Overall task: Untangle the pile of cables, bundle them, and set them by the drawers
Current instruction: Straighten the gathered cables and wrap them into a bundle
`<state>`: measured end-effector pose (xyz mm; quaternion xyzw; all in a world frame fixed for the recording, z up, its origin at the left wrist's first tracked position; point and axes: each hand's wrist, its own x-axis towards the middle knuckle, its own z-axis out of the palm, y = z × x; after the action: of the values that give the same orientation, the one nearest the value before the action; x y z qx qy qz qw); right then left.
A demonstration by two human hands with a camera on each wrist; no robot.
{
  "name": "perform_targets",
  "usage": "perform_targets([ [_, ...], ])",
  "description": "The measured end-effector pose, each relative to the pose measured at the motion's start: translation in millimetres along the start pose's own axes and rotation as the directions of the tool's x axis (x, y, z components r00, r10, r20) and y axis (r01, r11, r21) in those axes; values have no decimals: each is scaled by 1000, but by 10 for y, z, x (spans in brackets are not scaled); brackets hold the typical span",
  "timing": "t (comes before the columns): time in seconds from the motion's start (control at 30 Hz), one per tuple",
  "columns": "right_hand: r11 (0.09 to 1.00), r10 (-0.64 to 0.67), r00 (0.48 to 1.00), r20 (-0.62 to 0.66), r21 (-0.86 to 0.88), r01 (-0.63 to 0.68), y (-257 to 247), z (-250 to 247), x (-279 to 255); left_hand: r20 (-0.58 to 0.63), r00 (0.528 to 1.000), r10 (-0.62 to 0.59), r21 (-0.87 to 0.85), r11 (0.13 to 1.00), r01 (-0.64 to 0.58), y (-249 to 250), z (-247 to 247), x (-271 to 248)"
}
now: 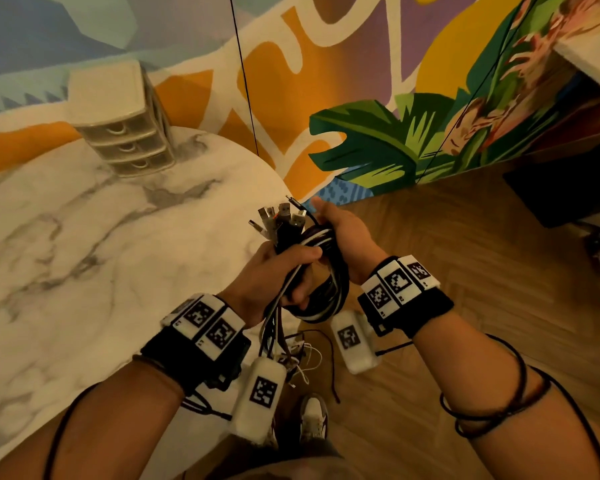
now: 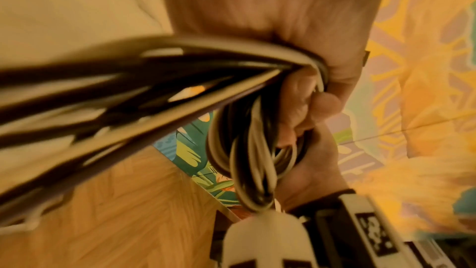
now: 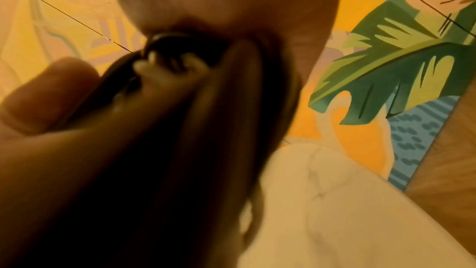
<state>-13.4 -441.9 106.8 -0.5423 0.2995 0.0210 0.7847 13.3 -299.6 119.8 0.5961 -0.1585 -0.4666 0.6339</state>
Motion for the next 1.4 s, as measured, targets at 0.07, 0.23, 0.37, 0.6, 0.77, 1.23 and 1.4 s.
perform_targets([
  [0.07,1000,8,998,58,21,-9,-24,-11,-39,111,994,-2,-87,996,12,23,-8,-1],
  [0.23,999,-44,998,32,-28,45,9,24,-25,130,992,0,-142,990,18,11,-43,-6],
  [0.37,975,-132,990,-44,-186,121,141,-48,-95,-140,988,69,-210,973,-97,-42,-127,101],
  [0.6,904,-34,965,262,-404,142,904,-49,-387,-353,924,149,-288,922,-259,99,-134,169],
  [0.77,809,60,960,272,-578,113,792,110,-288,-219,963,156,-324,920,-223,207,49,84],
  [1.23,129,100,981,164,-980,150,-109,-498,-113,-6,984,180,628,766,-137,176,-160,-259],
  [1.4,319,130,981,145,-943,97,-167,-583,-164,-53,940,337,836,530,-143,-55,-227,-165],
])
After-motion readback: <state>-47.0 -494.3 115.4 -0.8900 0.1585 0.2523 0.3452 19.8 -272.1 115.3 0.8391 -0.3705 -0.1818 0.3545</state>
